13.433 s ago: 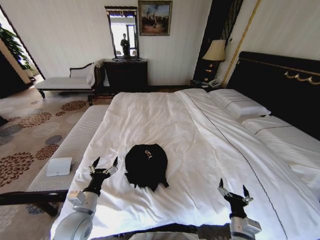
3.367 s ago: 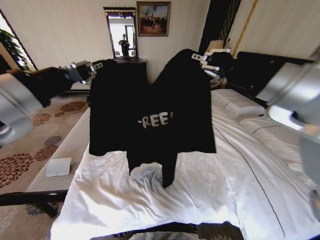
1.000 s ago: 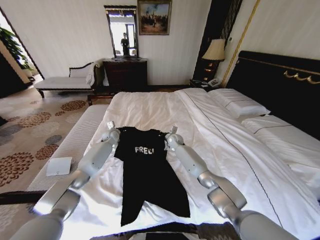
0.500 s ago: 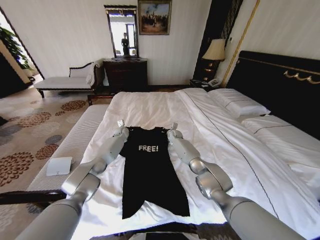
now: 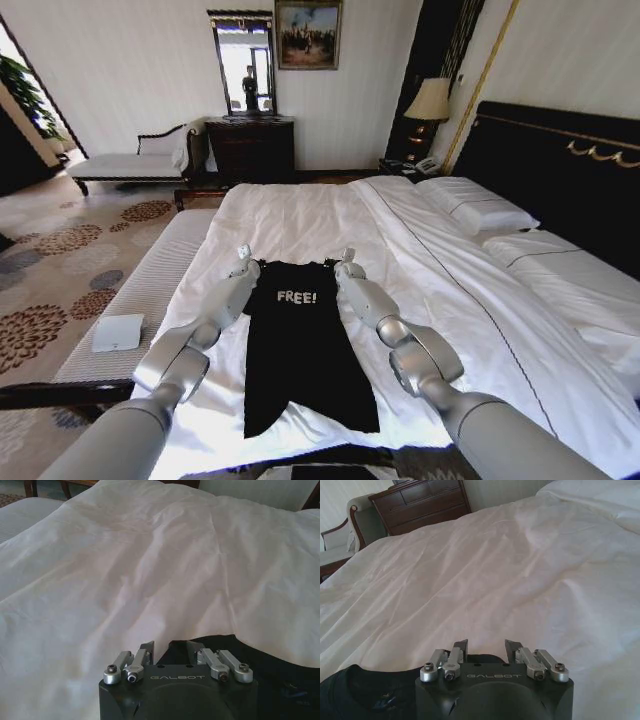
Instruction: Fold the clothes on the bed.
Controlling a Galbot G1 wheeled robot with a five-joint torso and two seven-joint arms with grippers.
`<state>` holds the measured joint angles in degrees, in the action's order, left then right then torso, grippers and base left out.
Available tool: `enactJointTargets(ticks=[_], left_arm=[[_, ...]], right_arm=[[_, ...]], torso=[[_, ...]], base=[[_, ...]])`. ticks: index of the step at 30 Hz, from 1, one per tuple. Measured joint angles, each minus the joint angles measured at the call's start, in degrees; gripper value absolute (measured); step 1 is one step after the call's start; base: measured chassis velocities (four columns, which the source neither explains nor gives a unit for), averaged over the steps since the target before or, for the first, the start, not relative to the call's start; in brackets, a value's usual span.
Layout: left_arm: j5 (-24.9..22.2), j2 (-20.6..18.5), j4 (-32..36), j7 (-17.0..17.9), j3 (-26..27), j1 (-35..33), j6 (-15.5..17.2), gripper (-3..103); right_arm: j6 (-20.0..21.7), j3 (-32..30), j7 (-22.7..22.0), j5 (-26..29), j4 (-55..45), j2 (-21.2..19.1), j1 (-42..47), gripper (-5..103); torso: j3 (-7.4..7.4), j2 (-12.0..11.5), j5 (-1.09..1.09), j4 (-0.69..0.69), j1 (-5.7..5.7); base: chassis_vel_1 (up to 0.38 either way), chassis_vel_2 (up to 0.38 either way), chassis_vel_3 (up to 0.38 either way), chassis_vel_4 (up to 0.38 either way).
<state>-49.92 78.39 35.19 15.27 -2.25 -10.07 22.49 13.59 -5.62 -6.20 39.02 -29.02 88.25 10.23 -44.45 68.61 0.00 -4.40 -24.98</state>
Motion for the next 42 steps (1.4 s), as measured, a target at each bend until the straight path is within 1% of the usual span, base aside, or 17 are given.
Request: enactJointTargets(ticks=[2,6,7,8,10,11,12,14,16,19,23,24,28,29,32,35,42], left_arm=[[0.00,-0.29,0.53,0.12,-0.13,-0.08,0.12,42],[-3.71,-4.06,7.59,2.70,-0.83,-2.56,0.11,64],[-3.71,-4.06,7.59,2.70,-0.83,-2.56,0.11,64],[-5.16,-5.86,10.71,3.90,-0.99,-3.99,0.05,64],[-7.62,-10.42,18.73,5.70,-0.71,-8.18,-0.39,75],[-8.33,-12.25,21.72,6.07,-0.38,-10.09,-0.62,80],[-9.00,-13.93,24.60,6.17,-0.01,-12.15,-0.90,86],[-9.71,-15.92,28.38,5.99,0.50,-15.15,-1.33,86],[-10.33,-18.20,34.28,5.02,1.68,-20.08,-2.15,96],[-11.17,-19.96,40.11,4.66,3.49,-24.51,-2.92,100],[-11.76,-23.00,53.43,5.17,8.83,-35.56,-4.40,100],[-11.76,-23.00,53.43,5.17,8.83,-35.56,-4.40,100],[-7.66,-25.82,62.33,2.82,17.13,-49.81,-5.18,100],[-7.66,-25.82,62.33,2.82,17.13,-49.81,-5.18,100],[-4.99,-25.44,69.11,0.09,24.64,-60.85,-6.06,100],[-4.03,-24.45,72.81,-1.24,27.64,-67.01,-6.42,100],[2.07,-18.03,81.50,-5.94,34.58,-83.64,-8.86,100]], right_arm=[[0.22,0.17,-0.33,0.54,-0.66,-0.38,0.18,45],[1.71,1.92,-2.33,4.95,-6.01,-3.43,2.25,61],[1.71,1.92,-2.33,4.95,-6.01,-3.43,2.25,61],[2.15,2.39,-3.04,6.44,-8.29,-4.66,3.31,66],[3.05,3.21,-4.53,10.12,-15.29,-7.60,6.83,78],[3.34,3.53,-5.04,11.48,-18.29,-8.82,8.64,78],[3.61,3.73,-5.58,12.62,-21.27,-10.12,10.68,83],[3.95,3.87,-6.23,13.91,-24.93,-11.80,13.47,83],[4.41,2.80,-7.56,16.03,-32.86,-15.73,18.94,97],[4.62,1.24,-8.38,17.22,-38.92,-18.92,22.61,99],[5.27,-3.78,-9.88,19.53,-51.16,-24.44,31.59,100],[5.27,-3.78,-9.88,19.53,-51.16,-24.44,31.59,100],[4.58,-8.24,-10.03,18.06,-61.17,-28.21,42.89,100],[4.58,-8.24,-10.03,18.06,-61.17,-28.21,42.89,100],[2.65,-12.16,-8.83,13.73,-68.13,-28.85,51.07,100],[2.51,-15.19,-8.50,12.14,-72.59,-28.04,56.96,100],[0.86,-23.36,-4.49,5.24,-81.97,-21.18,75.71,100]], torso=[[0.00,0.00,0.00,0.00,0.00],[0.01,0.00,0.00,-0.05,0.00],[0.01,0.00,0.00,-0.05,0.00],[0.01,0.00,0.02,-0.03,0.00],[0.00,0.00,-0.01,-0.02,-0.01],[0.01,0.00,0.00,-0.01,0.00],[0.02,0.01,0.01,0.00,0.00],[0.01,0.00,0.02,0.02,0.01],[0.02,0.01,0.01,0.03,0.01],[0.02,0.01,-0.02,-0.02,0.03],[0.03,0.01,-0.01,-0.05,0.01],[0.03,0.01,-0.01,-0.05,0.01],[0.02,0.01,0.01,-0.03,0.02],[0.02,0.01,0.01,-0.03,0.02],[0.03,0.02,0.01,0.01,0.03],[0.02,0.02,-0.01,-0.01,0.02],[0.02,0.02,0.00,-0.03,0.02]], base=[[0.000,0.000,0.000,0.000],[0.000,0.000,0.000,0.000],[0.000,0.000,0.000,0.000],[0.000,0.000,0.000,0.000],[0.000,0.000,0.000,0.000],[0.000,0.000,0.000,0.000],[0.000,0.000,0.000,0.000],[0.000,0.000,0.000,0.000],[0.000,0.000,0.000,0.000],[0.000,0.000,0.000,0.000],[0.000,0.000,0.000,0.000],[0.000,0.000,0.000,0.000],[0.000,0.000,0.000,0.000],[0.000,0.000,0.000,0.000],[0.000,0.000,0.000,0.000],[0.000,0.000,0.000,0.000],[0.000,0.000,0.000,0.000]])
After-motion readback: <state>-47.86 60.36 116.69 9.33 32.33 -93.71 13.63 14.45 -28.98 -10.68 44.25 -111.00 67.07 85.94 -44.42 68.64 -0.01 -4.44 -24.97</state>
